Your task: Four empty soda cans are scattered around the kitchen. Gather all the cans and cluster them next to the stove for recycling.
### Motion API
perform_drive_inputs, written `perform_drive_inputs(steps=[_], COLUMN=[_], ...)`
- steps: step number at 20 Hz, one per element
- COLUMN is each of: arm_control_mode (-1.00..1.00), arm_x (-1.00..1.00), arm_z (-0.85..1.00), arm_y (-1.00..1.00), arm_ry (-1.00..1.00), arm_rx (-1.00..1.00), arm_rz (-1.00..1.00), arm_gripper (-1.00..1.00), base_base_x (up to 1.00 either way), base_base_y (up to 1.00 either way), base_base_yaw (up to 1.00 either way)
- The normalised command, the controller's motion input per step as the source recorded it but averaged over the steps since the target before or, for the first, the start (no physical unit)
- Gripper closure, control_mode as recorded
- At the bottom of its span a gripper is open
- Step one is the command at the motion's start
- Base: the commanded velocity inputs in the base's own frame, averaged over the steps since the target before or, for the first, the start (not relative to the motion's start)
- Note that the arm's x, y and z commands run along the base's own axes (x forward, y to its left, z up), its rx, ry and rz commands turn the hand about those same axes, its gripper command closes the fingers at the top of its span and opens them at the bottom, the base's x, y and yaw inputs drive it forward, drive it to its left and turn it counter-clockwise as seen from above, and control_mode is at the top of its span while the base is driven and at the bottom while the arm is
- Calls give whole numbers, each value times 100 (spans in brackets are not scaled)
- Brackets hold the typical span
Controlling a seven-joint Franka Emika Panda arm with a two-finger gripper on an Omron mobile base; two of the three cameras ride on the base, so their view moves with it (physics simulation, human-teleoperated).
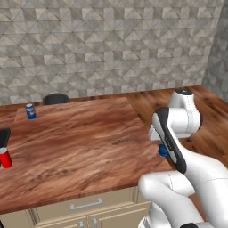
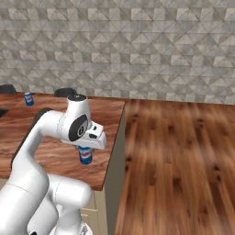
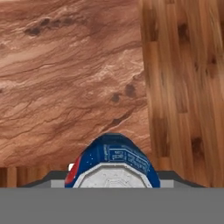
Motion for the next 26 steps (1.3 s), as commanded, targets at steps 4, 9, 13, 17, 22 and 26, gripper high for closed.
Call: perform_drive_inputs(steps=[4, 9, 13, 17, 22, 26], arm_control_mode=[100, 100, 100, 100, 100, 100], arm_x=[0, 0, 0, 0, 0, 0], arm_z=[0, 0, 0, 0, 0, 0], arm_y=[0, 0, 0, 0, 0, 0], arm_ry=[0, 0, 0, 0, 0, 0], arm_rx=[0, 0, 0, 0, 0, 0], arm_rz=[0, 0, 0, 0, 0, 0], arm_gripper=[100, 100, 100, 100, 100, 100], base_base_x=[-19, -70, -88, -62, -34, -3], base_base_y=[1, 50, 100, 100, 100, 100], base_base_yaw=[0, 0, 0, 0, 0, 0])
